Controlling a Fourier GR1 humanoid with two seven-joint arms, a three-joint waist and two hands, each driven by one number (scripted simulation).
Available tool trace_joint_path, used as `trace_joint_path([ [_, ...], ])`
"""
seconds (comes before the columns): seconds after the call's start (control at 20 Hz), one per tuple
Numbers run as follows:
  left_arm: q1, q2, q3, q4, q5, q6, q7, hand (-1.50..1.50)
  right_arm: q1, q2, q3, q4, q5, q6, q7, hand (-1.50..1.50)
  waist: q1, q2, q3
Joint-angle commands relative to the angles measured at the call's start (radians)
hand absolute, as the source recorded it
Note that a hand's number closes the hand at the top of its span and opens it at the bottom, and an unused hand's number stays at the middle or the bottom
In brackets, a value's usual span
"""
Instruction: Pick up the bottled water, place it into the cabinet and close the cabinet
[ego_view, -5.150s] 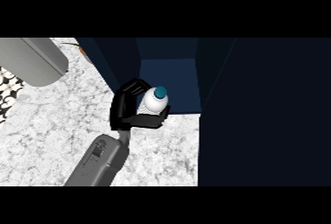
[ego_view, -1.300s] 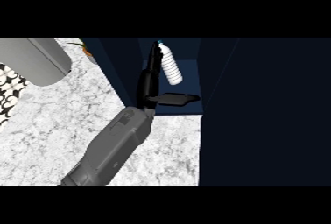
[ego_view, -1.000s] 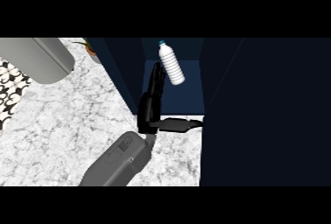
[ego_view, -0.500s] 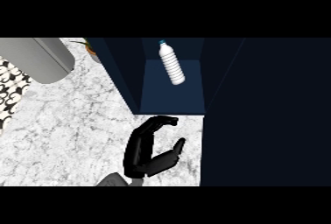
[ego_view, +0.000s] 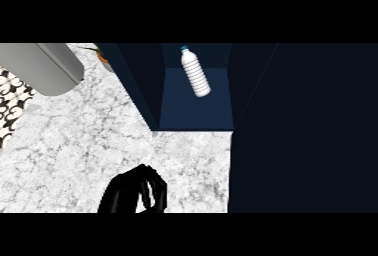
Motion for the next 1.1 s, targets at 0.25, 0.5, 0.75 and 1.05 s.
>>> trace_joint_path([
  [0.25, 0.153, 0.218, 0.128, -0.150, 0.066, -0.090, -0.026, 1.50, 0.035, -0.016, 0.096, -0.290, 0.109, 0.050, 0.050, 1.50, 0.001, -0.006, -0.003],
  [0.5, 0.203, 0.301, 0.227, -0.210, 0.159, -0.187, -0.035, -1.50, 0.014, -0.026, 0.125, -0.308, 0.138, 0.051, 0.048, 1.50, 0.000, -0.009, -0.006],
  [0.75, 0.271, 0.378, 0.328, -0.247, 0.203, -0.220, -0.060, -1.50, 0.004, -0.055, 0.198, -0.318, 0.163, 0.071, 0.074, 1.50, 0.008, -0.012, -0.007],
  [1.05, 0.329, 0.449, 0.423, -0.287, 0.279, -0.265, -0.046, -1.50, -0.082, -0.079, 0.307, -0.314, 0.208, 0.053, 0.118, 1.50, 0.025, -0.016, -0.010],
])
